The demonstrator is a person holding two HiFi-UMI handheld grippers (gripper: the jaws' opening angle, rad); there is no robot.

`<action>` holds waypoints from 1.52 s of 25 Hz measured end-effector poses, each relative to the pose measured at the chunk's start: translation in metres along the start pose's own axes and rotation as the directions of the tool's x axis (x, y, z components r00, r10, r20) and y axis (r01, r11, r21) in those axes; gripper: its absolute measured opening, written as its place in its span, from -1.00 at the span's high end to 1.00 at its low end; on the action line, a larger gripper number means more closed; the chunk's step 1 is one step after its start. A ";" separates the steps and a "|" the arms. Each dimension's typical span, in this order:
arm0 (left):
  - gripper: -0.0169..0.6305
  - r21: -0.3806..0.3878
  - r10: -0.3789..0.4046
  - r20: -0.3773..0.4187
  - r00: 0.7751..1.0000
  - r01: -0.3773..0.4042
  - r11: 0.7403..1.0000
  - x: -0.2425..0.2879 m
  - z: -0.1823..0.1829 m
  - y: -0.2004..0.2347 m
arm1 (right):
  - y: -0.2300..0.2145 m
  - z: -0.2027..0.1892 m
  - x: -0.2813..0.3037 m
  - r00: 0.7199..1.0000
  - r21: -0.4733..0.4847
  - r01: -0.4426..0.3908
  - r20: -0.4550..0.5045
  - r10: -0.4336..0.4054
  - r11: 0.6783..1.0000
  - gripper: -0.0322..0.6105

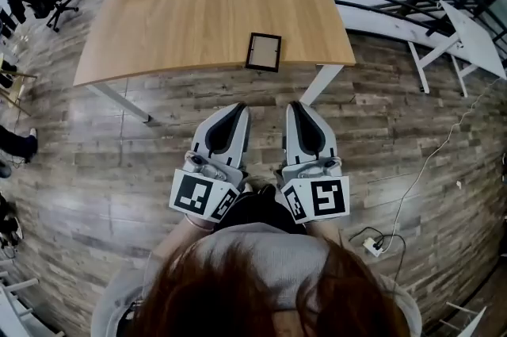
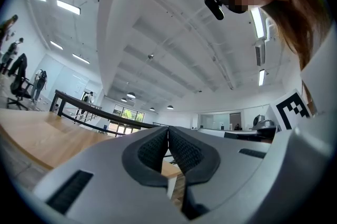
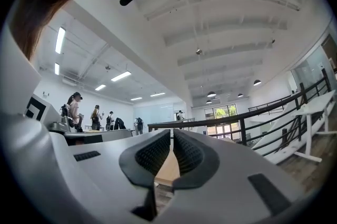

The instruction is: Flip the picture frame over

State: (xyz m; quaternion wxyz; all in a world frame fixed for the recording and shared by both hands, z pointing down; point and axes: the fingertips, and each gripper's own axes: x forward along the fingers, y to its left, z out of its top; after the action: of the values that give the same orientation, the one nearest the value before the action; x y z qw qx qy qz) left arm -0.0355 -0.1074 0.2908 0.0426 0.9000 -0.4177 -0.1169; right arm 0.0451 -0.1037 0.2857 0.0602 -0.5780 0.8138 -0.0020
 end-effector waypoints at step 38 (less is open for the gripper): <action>0.92 -0.056 0.304 -0.257 0.917 -0.329 0.943 -0.040 -0.097 0.123 | -0.084 -0.352 0.236 0.815 -0.854 -0.507 -0.519 -0.257 0.119 0.46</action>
State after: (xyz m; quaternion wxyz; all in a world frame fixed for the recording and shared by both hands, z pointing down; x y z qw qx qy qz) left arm -0.1278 -0.1581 0.4130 0.1562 0.8248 -0.5432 -0.0172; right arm 0.0122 -0.3770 0.6192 -0.5744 -0.3638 0.6323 0.3713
